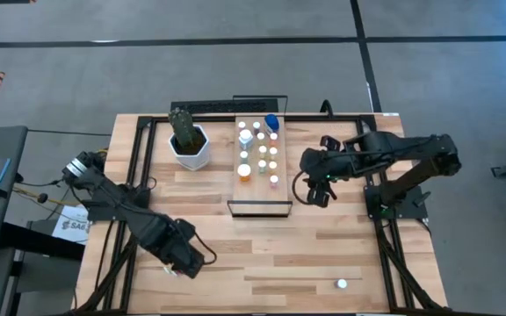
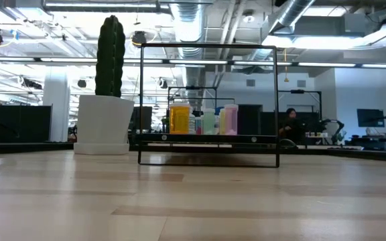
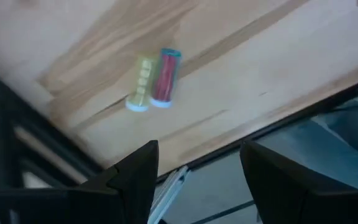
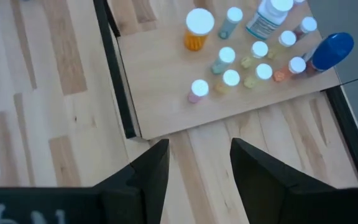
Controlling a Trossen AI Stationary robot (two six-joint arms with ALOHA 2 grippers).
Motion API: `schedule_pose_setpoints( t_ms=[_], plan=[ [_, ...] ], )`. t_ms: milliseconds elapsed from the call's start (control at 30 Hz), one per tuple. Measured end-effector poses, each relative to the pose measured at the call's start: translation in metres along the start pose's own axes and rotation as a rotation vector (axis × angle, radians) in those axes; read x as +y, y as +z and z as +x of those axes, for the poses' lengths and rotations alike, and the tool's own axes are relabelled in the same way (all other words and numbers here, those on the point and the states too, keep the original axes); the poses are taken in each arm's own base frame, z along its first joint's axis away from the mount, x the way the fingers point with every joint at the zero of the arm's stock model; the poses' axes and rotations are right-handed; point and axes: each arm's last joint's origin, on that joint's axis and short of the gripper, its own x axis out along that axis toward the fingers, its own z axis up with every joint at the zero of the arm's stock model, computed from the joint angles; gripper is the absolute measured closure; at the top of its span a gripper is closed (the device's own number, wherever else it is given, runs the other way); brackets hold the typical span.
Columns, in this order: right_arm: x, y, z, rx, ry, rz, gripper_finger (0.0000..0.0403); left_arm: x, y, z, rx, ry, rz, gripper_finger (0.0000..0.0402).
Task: Pick and place medicine bottles onto shelf by color
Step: Put the yellow pill bottle on the shelf
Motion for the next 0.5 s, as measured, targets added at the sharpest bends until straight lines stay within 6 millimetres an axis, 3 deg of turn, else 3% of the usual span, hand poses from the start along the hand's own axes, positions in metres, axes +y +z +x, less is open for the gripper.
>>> schedule_pose_setpoints(
  t_ms=[500],
  plan=[
    [0.016, 0.001, 0.007, -0.001, 0.006, 0.089, 0.0216, 0.031, 0.011, 0.070, -0.017, 0.156, 0.032, 0.0187]
  ],
)
